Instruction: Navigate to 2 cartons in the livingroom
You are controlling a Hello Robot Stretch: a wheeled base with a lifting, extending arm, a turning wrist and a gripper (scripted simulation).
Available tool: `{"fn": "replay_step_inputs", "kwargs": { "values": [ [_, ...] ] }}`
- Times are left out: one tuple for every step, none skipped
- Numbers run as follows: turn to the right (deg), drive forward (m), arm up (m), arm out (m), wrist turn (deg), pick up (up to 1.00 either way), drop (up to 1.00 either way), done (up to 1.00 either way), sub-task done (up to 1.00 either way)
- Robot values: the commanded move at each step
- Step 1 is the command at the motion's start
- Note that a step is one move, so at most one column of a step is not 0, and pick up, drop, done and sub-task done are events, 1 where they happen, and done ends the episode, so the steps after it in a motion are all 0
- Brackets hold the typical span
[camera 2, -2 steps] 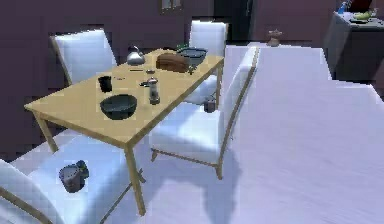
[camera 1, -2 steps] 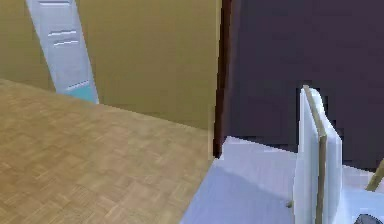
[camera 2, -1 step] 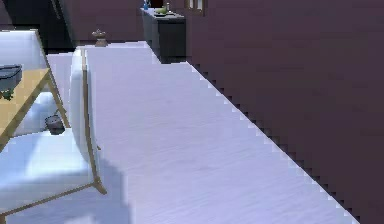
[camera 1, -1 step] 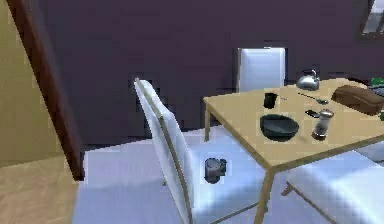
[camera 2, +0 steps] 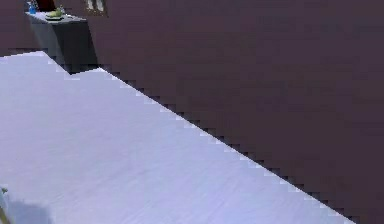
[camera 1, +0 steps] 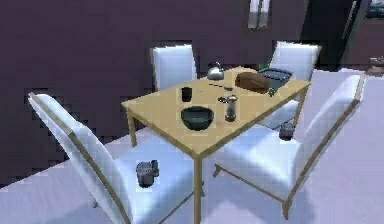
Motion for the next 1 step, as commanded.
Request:
{"fn": "replay_step_inputs", "kwargs": {
  "values": [
    [0.0,0.20,0.00,0.00,0.0,0.00,0.00,0.00,0.00]
  ]
}}
